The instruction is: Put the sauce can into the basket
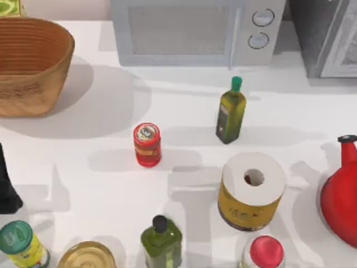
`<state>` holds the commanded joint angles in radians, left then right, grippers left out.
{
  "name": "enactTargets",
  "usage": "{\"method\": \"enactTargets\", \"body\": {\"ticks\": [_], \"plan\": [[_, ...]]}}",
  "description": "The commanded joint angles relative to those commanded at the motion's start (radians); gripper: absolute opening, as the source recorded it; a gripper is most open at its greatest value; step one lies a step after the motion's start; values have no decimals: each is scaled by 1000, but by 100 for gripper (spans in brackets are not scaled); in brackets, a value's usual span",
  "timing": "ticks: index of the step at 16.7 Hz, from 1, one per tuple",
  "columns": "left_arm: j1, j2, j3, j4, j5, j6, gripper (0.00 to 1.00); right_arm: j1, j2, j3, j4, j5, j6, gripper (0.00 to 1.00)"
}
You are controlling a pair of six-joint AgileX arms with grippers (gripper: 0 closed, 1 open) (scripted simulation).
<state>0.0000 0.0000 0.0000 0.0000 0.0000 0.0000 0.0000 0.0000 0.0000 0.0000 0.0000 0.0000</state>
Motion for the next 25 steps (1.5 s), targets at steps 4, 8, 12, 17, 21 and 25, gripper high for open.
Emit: {"method": "enactTargets", "body": {"ticks": [4, 8, 12, 17, 21, 25], "plan": [[1, 31, 22, -5, 18, 28, 100, 0, 0, 0, 0, 0, 0, 100], [1, 219, 144, -36, 121, 184, 100, 0, 0, 0, 0, 0, 0, 100], [-12, 572, 332, -86, 294, 423, 100, 0, 0, 0, 0, 0, 0, 100], [-48, 1158, 589, -161, 564, 740, 100, 0, 0, 0, 0, 0, 0, 100], [-77, 1564, 776, -215, 775, 951, 100, 0, 0, 0, 0, 0, 0, 100], [-89, 1831, 924, -249, 939, 1102, 100, 0, 0, 0, 0, 0, 0, 100]]}}
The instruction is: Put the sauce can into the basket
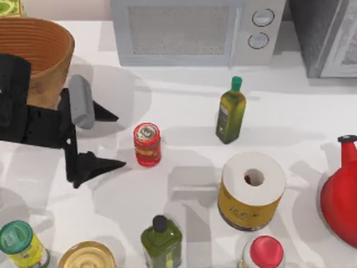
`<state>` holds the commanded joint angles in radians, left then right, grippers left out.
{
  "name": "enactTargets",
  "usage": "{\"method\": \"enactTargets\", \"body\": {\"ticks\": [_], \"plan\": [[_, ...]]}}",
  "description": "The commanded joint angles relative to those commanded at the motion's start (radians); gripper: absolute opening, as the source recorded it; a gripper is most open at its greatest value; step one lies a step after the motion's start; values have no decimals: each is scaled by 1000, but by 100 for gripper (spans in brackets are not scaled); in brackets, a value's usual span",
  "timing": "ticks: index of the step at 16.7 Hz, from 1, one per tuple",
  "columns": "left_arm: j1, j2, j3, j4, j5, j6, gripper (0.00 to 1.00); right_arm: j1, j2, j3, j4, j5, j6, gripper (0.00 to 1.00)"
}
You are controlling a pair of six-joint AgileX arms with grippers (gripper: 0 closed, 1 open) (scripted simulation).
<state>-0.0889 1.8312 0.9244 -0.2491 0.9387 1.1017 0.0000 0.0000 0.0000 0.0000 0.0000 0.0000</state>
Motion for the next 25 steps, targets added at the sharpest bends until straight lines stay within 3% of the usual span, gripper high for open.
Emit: {"method": "enactTargets", "body": {"ticks": [5, 11, 20, 25], "plan": [[4, 142, 89, -12, 93, 82, 100, 0, 0, 0, 0, 0, 0, 100], [-3, 136, 81, 4, 89, 68, 100, 0, 0, 0, 0, 0, 0, 100], [-148, 238, 60, 317, 27, -162, 100, 0, 0, 0, 0, 0, 0, 100], [-164, 270, 73, 356, 19, -185, 100, 0, 0, 0, 0, 0, 0, 100]]}}
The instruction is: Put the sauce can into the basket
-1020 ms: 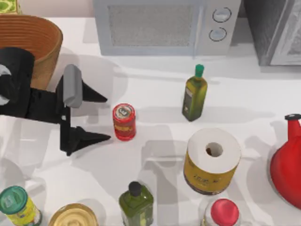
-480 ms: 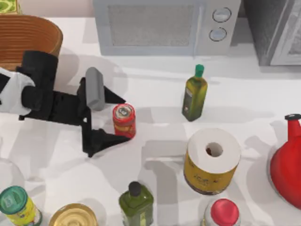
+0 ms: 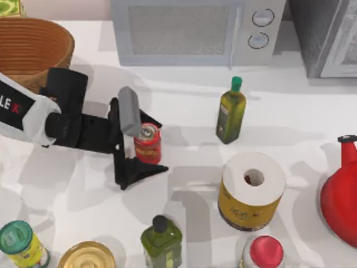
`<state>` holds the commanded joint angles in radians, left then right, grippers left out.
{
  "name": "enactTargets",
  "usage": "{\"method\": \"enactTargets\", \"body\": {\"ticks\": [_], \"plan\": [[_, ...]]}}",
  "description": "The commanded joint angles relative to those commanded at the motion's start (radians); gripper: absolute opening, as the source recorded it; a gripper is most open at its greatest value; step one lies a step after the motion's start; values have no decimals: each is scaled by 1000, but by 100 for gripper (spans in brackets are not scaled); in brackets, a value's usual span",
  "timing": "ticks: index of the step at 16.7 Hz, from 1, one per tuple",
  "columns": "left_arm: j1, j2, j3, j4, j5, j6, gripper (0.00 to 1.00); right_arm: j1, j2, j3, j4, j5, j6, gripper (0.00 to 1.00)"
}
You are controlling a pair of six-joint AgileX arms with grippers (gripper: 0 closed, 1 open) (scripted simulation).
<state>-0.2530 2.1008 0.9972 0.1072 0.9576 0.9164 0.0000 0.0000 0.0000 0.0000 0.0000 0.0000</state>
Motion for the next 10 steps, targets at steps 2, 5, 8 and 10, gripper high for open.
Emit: {"method": "enactTargets", "body": {"ticks": [2, 5, 8, 10], "plan": [[0, 0, 0, 0, 0, 0, 92, 0, 0, 0, 0, 0, 0, 100], [0, 0, 0, 0, 0, 0, 70, 0, 0, 0, 0, 0, 0, 100], [0, 0, 0, 0, 0, 0, 47, 0, 0, 0, 0, 0, 0, 100], [0, 0, 0, 0, 0, 0, 32, 0, 0, 0, 0, 0, 0, 100]]}}
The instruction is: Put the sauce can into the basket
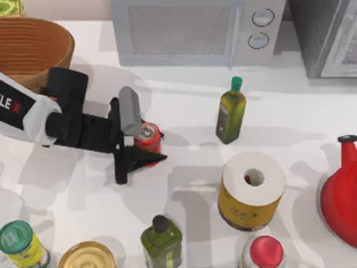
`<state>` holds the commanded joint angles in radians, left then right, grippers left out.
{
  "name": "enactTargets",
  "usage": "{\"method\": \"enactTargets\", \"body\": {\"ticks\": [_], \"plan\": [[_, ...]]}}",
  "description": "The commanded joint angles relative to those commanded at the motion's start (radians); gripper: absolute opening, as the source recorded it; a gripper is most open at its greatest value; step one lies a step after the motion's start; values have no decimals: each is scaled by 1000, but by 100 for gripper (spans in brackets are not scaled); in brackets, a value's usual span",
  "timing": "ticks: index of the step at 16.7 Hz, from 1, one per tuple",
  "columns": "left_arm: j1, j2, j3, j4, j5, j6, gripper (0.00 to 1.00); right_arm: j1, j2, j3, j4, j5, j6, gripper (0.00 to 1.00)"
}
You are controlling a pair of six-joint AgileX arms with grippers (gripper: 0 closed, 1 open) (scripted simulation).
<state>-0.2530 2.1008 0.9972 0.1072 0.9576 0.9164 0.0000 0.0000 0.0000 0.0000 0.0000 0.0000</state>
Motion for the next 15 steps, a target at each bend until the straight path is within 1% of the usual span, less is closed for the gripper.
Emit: {"method": "enactTargets", "body": {"ticks": [4, 5, 15], "plan": [[0, 0, 0, 0, 0, 0, 2, 0, 0, 0, 0, 0, 0, 100], [0, 0, 0, 0, 0, 0, 0, 0, 0, 0, 0, 0, 0, 100], [-1, -12, 0, -2, 3, -10, 0, 0, 0, 0, 0, 0, 0, 100]]}}
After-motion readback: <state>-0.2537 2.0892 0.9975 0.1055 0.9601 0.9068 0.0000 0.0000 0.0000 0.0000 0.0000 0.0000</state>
